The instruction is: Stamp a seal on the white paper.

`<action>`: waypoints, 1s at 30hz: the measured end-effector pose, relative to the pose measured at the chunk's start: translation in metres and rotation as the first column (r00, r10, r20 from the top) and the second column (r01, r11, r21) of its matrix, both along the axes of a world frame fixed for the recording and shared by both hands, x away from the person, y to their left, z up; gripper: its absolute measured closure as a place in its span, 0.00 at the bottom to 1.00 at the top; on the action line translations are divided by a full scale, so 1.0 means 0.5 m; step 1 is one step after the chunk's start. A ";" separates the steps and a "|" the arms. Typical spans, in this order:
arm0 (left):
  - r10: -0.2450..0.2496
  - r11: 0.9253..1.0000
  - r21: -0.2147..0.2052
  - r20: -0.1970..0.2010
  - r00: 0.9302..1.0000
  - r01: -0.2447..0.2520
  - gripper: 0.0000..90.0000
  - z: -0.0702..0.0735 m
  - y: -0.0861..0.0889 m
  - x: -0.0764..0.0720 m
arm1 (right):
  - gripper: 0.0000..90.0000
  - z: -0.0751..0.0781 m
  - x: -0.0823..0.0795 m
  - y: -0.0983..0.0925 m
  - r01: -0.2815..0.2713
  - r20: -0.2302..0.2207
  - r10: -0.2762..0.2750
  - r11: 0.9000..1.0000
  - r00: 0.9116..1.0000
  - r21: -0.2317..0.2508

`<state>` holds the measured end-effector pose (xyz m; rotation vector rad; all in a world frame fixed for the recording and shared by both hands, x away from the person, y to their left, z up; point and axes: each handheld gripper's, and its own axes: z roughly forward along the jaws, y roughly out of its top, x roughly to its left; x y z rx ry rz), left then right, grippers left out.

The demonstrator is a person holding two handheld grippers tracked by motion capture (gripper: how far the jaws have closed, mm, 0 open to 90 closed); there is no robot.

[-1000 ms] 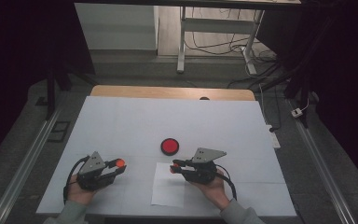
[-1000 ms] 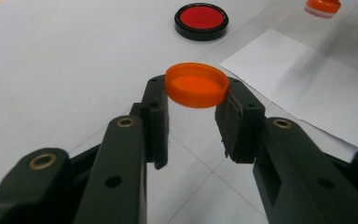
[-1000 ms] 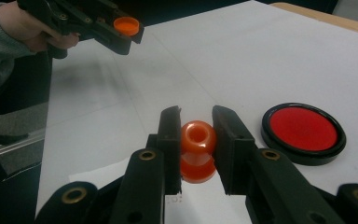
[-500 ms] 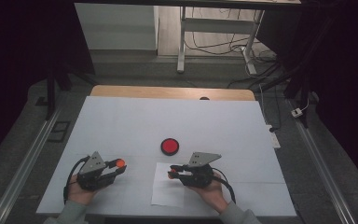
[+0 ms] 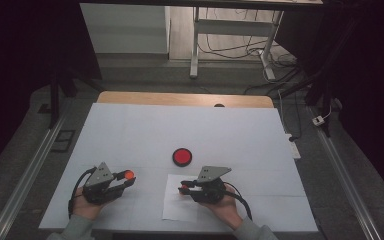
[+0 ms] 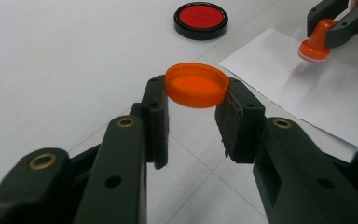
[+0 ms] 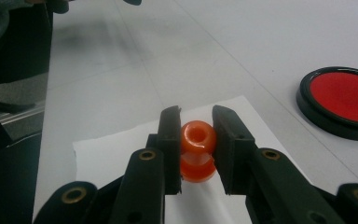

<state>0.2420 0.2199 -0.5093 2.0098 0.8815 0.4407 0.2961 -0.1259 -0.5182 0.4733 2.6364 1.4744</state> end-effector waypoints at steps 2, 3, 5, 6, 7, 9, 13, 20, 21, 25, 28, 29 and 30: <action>0.001 1.000 0.000 0.001 1.000 -0.001 0.72 0.000 0.000 0.000 | 0.81 -0.002 0.000 0.001 -0.004 0.000 0.004 1.000 1.000 -0.006; 0.001 1.000 0.000 0.001 1.000 -0.001 0.72 0.000 0.000 0.000 | 0.81 -0.003 -0.001 0.002 -0.005 0.000 0.005 1.000 1.000 -0.010; 0.000 1.000 0.001 0.000 1.000 0.000 0.72 0.000 0.000 0.000 | 0.81 -0.005 -0.001 0.003 -0.002 0.002 0.002 1.000 1.000 -0.015; 0.000 1.000 0.002 0.000 1.000 0.000 0.72 0.000 0.000 0.000 | 0.81 -0.006 -0.001 0.004 -0.001 0.003 0.001 1.000 1.000 -0.020; -0.001 1.000 0.002 0.001 1.000 0.001 0.72 0.000 0.000 0.000 | 0.81 -0.007 -0.001 0.004 -0.003 0.001 0.003 1.000 1.000 -0.020; 0.000 1.000 0.002 0.000 1.000 0.000 0.72 0.000 0.000 0.000 | 0.81 -0.008 -0.002 0.005 -0.002 0.008 0.002 1.000 1.000 -0.029; 0.000 1.000 0.002 0.000 1.000 0.000 0.72 0.000 0.000 0.000 | 0.81 -0.010 -0.002 0.007 -0.005 0.009 0.006 1.000 1.000 -0.031; -0.001 1.000 0.003 0.001 1.000 0.001 0.72 -0.001 -0.001 0.000 | 0.81 -0.013 -0.003 0.009 -0.003 0.016 0.004 0.999 1.000 -0.044; -0.001 1.000 0.003 0.001 1.000 0.001 0.72 0.000 -0.001 0.000 | 0.81 -0.014 -0.003 0.010 -0.006 0.013 0.006 0.999 1.000 -0.041; -0.001 1.000 0.004 0.001 1.000 0.001 0.72 -0.001 -0.001 0.000 | 0.81 -0.017 -0.002 0.012 -0.004 0.015 0.004 0.999 1.000 -0.043; -0.001 1.000 0.003 0.001 1.000 0.001 0.72 -0.001 -0.001 0.000 | 0.81 -0.019 -0.002 0.013 -0.004 0.016 0.005 0.999 1.000 -0.051; -0.001 1.000 0.003 0.001 1.000 0.001 0.72 -0.001 -0.001 0.000 | 0.81 -0.019 -0.002 0.014 -0.005 0.017 0.006 0.999 1.000 -0.049; -0.001 1.000 0.003 0.001 1.000 0.001 0.72 -0.001 -0.002 0.000 | 0.81 -0.019 -0.002 0.014 -0.005 0.018 0.005 0.999 1.000 -0.050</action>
